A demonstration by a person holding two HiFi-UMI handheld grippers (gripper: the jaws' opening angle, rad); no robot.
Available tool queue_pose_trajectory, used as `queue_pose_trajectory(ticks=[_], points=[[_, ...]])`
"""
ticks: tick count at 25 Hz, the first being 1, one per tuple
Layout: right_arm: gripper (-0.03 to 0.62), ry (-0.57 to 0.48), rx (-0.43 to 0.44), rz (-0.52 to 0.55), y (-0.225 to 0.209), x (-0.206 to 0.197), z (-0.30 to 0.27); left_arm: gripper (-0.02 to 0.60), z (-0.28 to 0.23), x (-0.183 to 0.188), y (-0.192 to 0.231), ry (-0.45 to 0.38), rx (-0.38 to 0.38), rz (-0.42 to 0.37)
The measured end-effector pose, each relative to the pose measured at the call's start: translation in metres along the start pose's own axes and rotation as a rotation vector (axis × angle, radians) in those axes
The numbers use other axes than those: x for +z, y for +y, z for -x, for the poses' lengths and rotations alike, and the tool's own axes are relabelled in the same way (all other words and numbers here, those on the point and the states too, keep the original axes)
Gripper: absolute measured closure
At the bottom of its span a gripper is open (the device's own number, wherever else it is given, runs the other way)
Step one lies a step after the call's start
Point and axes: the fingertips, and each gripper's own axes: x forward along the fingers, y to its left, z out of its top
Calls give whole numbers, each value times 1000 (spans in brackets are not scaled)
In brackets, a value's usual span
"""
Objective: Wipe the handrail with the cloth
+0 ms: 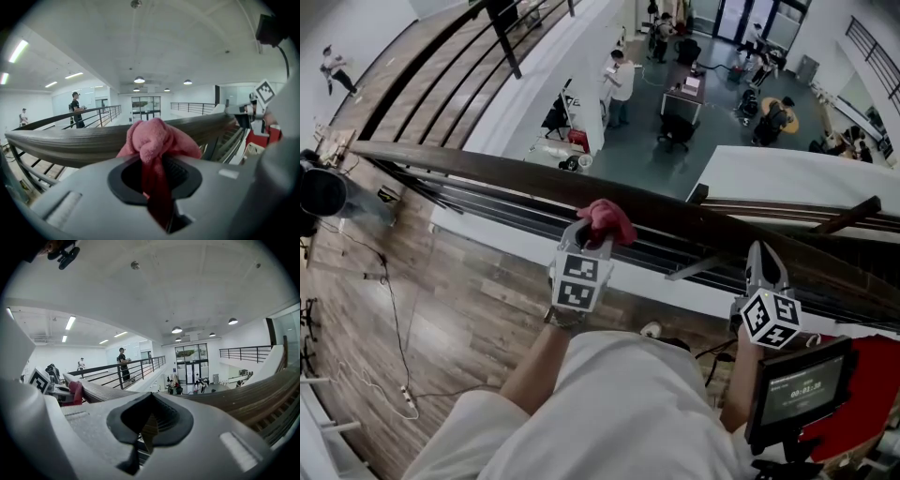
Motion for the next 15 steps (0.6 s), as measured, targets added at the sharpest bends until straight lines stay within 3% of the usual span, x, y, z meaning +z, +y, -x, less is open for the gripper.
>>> queue_pose_trajectory(ticks=[15], points=[[591, -5, 78, 29, -16, 4, 0, 503, -23, 17, -99, 20, -140, -67]])
